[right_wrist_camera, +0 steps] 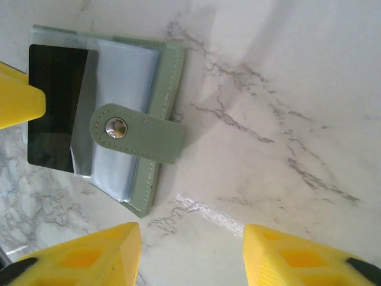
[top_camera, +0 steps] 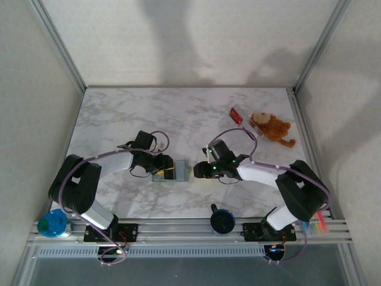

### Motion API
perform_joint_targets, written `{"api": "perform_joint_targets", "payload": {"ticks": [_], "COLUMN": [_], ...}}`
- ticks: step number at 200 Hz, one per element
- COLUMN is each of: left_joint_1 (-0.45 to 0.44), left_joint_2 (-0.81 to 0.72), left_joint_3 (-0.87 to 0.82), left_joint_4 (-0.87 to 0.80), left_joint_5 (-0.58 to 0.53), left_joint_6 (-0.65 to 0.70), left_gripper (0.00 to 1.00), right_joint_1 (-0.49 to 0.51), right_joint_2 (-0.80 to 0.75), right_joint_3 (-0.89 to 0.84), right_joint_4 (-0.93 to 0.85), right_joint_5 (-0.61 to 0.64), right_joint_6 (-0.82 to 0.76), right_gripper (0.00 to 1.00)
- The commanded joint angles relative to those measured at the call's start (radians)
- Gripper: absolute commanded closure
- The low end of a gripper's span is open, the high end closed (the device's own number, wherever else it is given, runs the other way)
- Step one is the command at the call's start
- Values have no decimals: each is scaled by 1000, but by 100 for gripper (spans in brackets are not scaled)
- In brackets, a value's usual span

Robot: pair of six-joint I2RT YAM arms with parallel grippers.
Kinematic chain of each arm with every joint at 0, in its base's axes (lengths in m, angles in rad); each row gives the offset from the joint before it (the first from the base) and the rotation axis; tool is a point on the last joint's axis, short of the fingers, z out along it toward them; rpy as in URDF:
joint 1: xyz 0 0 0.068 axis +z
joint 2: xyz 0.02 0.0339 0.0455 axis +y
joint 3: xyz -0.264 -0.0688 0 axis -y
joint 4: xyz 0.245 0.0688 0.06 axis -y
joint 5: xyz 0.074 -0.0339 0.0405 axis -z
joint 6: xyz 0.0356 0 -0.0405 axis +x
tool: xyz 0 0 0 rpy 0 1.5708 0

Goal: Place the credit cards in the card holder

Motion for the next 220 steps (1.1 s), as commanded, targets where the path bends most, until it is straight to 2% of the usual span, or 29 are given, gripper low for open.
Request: {"api": "perform_joint_targets", "payload": {"ticks": [1, 18, 24, 32, 44, 68, 80, 90, 105, 113, 121, 134, 172, 220], "left_joint_1": [4, 6, 8, 12, 26, 86, 118, 142, 175, 189, 200, 213, 218, 224], "left_joint_2": [-33, -51, -57, -62, -68, -93, -123, -148, -179, -182, -180, -164, -108, -118], "left_joint_3": [37, 52, 58, 65, 70, 48, 19, -8, -57, -82, -104, -136, -192, -184], "left_joint_4": [-116, -134, -142, -158, -177, -156, -123, -94, -42, -18, -1, 32, 120, 95], "left_joint_5": [-126, -167, -188, -218, -255, -268, -274, -277, -258, -243, -228, -205, -114, -118], "left_joint_6": [-9, -27, -38, -55, -78, -104, -118, -127, -136, -132, -124, -109, -84, -71], "left_gripper": [52, 49, 48, 47, 44, 44, 50, 61, 85, 93, 97, 99, 100, 100], "right_joint_1": [36, 60, 69, 86, 109, 160, 195, 224, 268, 289, 308, 333, 362, 368], "right_joint_2": [-41, -44, -40, -34, -23, 25, 62, 103, 167, 206, 248, 317, 483, 593], "right_joint_3": [11, 33, 43, 56, 77, 153, 203, 249, 315, 356, 399, 475, 652, 748], "right_joint_4": [-59, -83, -89, -97, -103, -145, -166, -177, -187, -192, -200, -220, -283, -345], "right_joint_5": [132, 184, 195, 211, 245, 341, 398, 436, 486, 507, 523, 547, 616, 663], "right_joint_6": [-13, -12, -10, -6, 2, 4, -1, -8, -19, -25, -32, -36, -33, -19], "right_gripper": [49, 43, 37, 22, 15, 13, 13, 12, 11, 10, 7, 3, 2, 4]}}
